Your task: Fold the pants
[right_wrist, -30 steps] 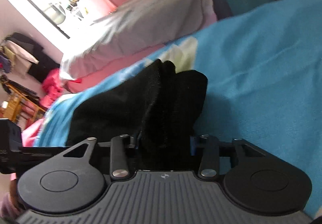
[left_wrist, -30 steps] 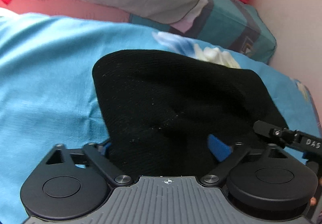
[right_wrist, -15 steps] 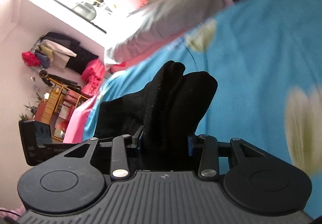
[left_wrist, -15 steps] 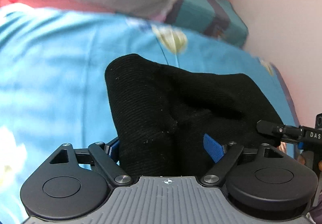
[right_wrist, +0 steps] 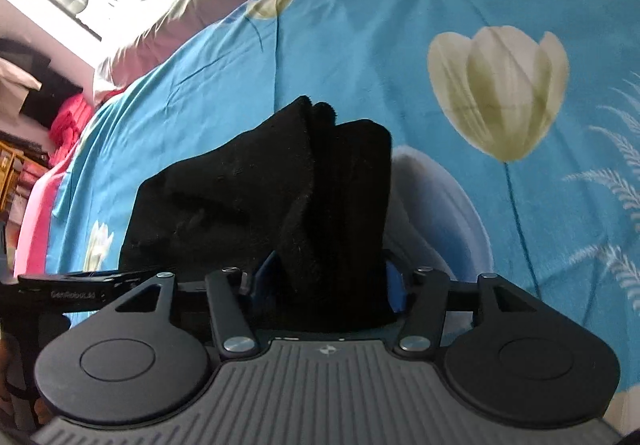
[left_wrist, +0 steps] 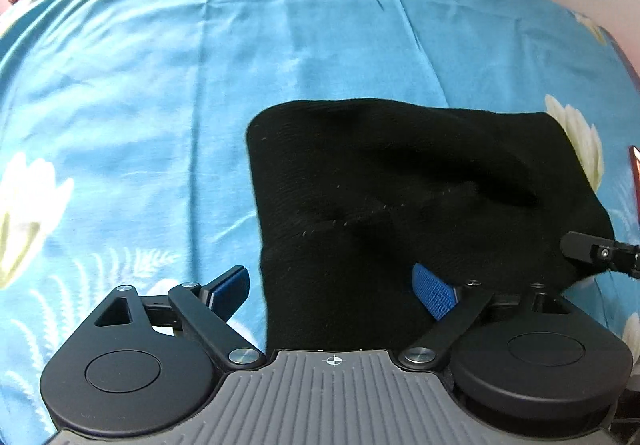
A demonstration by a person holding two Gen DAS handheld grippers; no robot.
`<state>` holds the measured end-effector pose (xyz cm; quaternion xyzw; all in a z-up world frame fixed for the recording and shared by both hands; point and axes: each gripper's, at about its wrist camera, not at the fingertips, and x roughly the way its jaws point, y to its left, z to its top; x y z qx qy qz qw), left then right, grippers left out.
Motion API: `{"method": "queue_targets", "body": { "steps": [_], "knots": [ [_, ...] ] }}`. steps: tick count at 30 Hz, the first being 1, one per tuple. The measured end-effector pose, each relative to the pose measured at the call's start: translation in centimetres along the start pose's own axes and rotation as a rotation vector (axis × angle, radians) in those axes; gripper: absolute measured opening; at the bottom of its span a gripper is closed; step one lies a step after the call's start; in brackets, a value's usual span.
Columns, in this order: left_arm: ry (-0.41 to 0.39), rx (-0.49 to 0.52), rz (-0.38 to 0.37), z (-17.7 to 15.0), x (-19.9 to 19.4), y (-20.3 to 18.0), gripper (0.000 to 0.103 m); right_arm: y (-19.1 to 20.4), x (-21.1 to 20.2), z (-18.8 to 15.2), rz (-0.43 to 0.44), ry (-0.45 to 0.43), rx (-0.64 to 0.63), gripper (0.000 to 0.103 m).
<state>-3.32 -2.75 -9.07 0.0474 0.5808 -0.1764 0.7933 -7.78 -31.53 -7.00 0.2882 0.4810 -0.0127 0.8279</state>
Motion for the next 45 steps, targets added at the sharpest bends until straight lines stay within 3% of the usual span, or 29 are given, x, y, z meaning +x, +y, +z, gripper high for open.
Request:
{"method": "queue_targets", "body": {
  "steps": [14,18,20,34,45],
  "knots": [
    [0.009,-0.005,0.080,-3.3,-3.3,0.5,0.103,0.1,-0.7,-2.1,-0.082,0.012,-0.003,0.064],
    [0.024,0.013,0.124,-4.2,-4.3,0.0,0.103,0.8,-0.2,-3.8,-0.226,0.058,-0.094,0.060],
    [0.037,0.026,0.143,-4.6,-4.6,-0.3,0.103,1.5,-0.5,-4.7,-0.252,0.059,-0.146,0.060],
    [0.078,0.075,0.218,-6.4,-4.9,-1.6,0.103,6.5,-2.2,-8.1,-0.239,0.027,-0.342,0.069],
    [0.068,0.066,0.230,-6.5,-5.5,-1.9,0.103,8.6,-3.9,-8.2,-0.205,-0.033,-0.378,0.080]
  ]
}}
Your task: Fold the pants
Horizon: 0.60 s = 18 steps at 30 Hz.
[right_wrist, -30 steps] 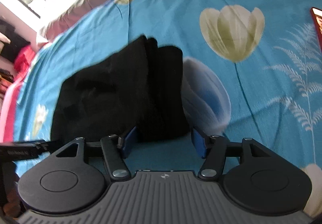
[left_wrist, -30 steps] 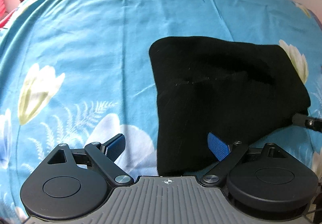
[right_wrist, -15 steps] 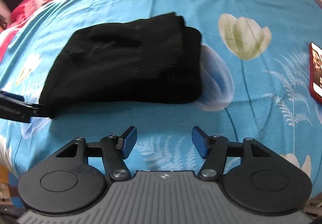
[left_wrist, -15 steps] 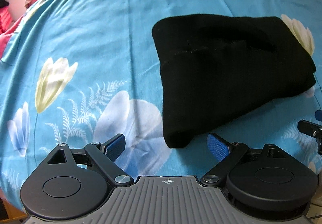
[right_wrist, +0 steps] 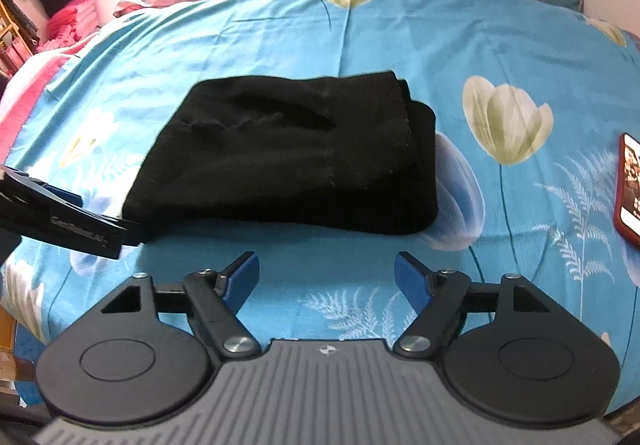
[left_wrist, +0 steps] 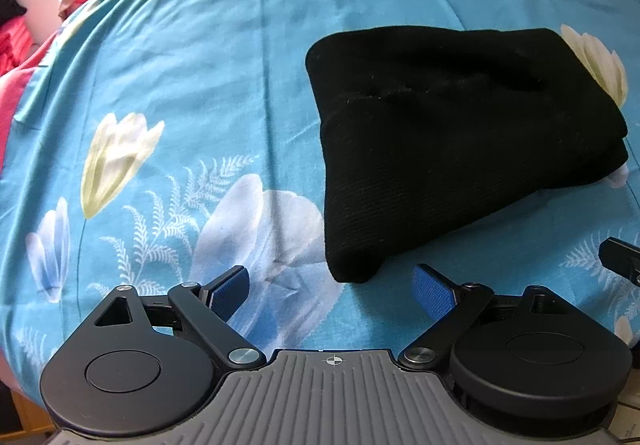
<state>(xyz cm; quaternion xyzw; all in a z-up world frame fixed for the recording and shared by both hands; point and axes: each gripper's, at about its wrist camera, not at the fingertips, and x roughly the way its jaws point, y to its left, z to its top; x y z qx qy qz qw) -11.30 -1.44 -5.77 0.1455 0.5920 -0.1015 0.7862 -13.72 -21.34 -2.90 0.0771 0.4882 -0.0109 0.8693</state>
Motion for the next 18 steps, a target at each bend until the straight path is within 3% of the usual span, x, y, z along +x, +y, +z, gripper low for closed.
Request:
{"method": "queue_targets", "body": {
  "steps": [18],
  "knots": [
    [-0.024,0.012,-0.002,-0.2,-0.7,-0.5,0.103,1.1,-1.5,-0.1,0.028,-0.028,-0.001,0.085]
  ]
}}
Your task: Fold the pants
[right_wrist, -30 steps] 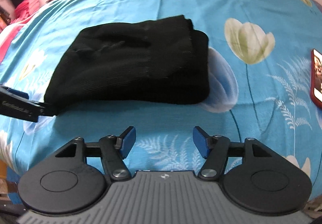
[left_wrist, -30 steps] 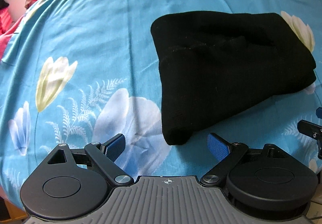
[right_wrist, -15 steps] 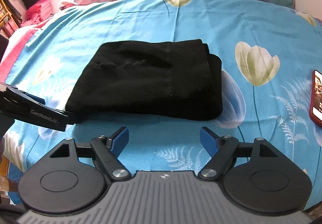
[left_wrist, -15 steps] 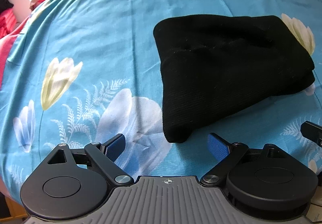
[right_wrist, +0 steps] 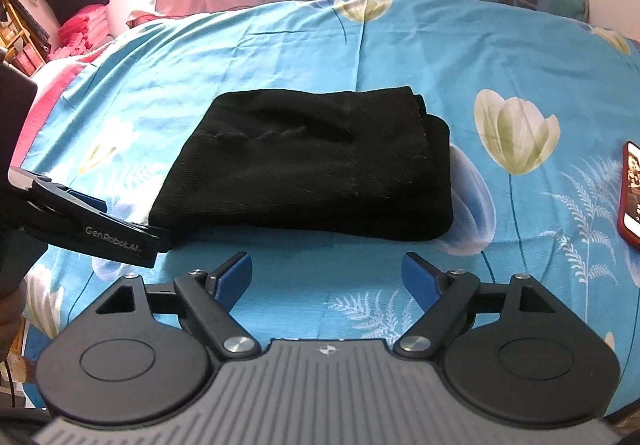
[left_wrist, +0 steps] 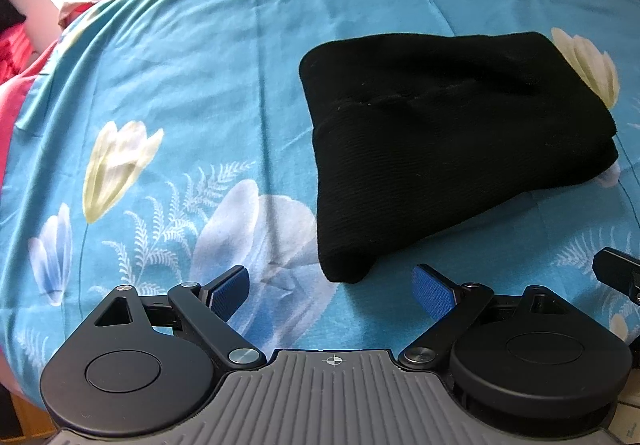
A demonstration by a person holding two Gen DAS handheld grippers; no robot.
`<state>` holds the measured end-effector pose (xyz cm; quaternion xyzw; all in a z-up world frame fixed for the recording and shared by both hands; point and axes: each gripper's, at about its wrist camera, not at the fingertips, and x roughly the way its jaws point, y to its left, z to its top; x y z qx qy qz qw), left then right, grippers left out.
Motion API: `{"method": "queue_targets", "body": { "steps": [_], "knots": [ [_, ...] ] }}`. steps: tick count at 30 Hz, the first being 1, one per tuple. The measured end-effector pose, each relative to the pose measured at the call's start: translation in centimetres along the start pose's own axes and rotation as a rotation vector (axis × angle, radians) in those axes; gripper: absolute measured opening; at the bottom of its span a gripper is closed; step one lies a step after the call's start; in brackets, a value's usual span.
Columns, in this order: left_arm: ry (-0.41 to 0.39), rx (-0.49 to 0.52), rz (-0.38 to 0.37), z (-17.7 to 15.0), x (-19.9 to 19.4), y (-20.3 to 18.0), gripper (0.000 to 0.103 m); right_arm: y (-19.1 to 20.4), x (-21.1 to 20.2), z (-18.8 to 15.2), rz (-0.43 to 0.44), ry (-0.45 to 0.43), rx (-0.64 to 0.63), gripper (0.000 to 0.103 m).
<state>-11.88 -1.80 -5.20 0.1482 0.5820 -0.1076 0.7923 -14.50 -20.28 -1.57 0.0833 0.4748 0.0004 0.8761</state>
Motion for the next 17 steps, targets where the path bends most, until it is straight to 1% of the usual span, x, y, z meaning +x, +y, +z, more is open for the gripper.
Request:
{"method": "queue_targets", "body": {
  "steps": [11,15,17],
  "knots": [
    [-0.027,0.008,0.000,0.10,-0.48,0.00,0.103,0.23,-0.16,-0.21,0.006,-0.007,0.007,0.085],
    [-0.034,0.009,-0.025,0.09,-0.62,0.15,0.103,0.19,-0.05,-0.16,0.012,-0.009,0.013,0.085],
    [-0.035,0.006,-0.025,0.13,-0.63,0.15,0.103,0.29,0.00,-0.16,0.013,-0.010,0.012,0.085]
  ]
}}
